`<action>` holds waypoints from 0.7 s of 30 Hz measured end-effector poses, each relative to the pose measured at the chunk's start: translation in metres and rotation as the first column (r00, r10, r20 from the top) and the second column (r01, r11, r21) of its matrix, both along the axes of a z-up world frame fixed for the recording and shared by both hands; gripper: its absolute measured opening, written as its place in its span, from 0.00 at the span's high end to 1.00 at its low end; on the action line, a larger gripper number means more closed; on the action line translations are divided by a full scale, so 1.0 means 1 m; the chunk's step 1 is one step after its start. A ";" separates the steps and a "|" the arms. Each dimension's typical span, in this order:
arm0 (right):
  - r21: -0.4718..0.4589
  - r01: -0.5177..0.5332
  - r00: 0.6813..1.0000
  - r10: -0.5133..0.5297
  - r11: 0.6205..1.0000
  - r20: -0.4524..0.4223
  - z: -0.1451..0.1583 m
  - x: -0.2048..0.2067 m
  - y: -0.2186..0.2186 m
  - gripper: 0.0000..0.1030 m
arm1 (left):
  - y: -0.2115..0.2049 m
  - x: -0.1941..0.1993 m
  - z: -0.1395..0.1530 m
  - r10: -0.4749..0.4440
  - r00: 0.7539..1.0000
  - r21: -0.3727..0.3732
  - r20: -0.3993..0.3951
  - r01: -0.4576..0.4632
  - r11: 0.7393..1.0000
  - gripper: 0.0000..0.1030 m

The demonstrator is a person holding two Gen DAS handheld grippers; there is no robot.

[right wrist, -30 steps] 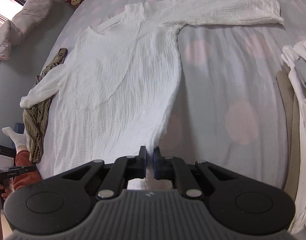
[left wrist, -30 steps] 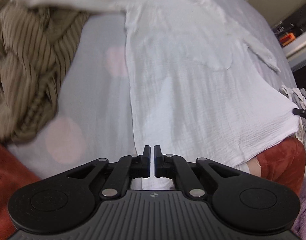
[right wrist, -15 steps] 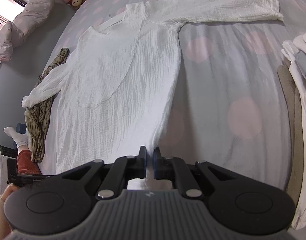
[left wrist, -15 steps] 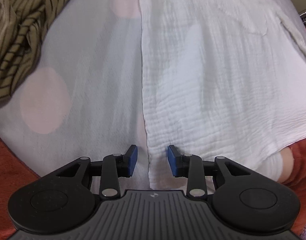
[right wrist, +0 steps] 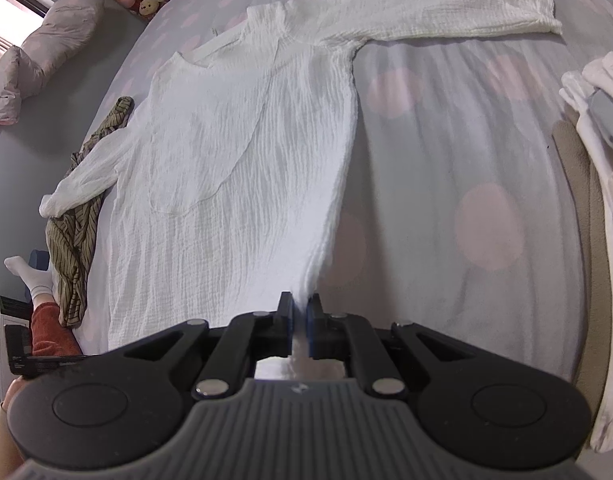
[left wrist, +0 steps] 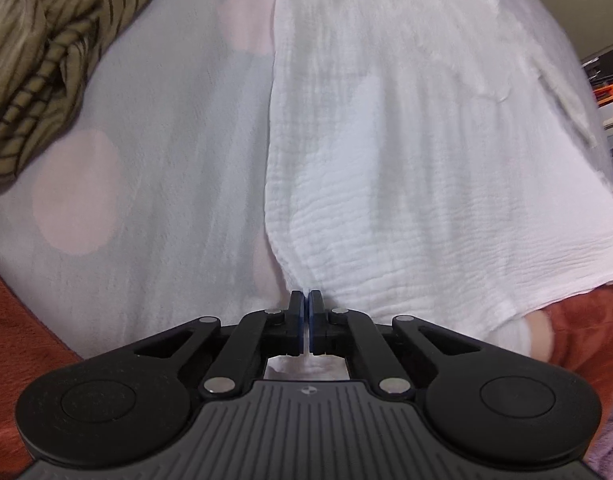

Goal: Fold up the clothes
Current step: 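Grasp the white shirt hem with the left tool while the right tool grasps the hem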

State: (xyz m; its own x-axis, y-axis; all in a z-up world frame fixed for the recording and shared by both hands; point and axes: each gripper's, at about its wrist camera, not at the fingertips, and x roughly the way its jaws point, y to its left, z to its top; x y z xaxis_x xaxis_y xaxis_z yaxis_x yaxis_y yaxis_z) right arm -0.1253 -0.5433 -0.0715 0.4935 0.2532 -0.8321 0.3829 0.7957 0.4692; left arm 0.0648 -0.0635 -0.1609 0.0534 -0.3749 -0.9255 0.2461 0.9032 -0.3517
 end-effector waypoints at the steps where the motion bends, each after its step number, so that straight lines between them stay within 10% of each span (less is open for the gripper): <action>1: -0.004 0.002 1.000 -0.002 1.000 0.005 0.003 -0.001 0.000 0.93 | 0.005 0.001 0.009 0.004 1.000 -0.014 0.013 -0.004 1.000 1.00; 14: -0.051 -0.028 0.996 0.032 0.998 0.081 0.072 -0.018 0.005 0.93 | 0.042 0.019 0.150 0.011 0.975 -0.139 0.222 0.021 0.990 1.00; 21: -0.062 -0.087 0.996 0.087 0.994 0.004 0.055 -0.026 0.019 0.93 | 0.043 0.008 0.134 -0.059 0.982 -0.038 0.177 0.067 0.997 1.00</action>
State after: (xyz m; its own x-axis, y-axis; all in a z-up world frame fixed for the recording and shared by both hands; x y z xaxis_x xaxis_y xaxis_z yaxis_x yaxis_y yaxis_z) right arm -0.1509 -0.5242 -0.0164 0.4777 0.2435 -0.8441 0.3080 0.8534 0.4205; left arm 0.0726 -0.0209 -0.0272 0.1884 -0.4225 -0.8865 0.3636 0.8686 -0.3367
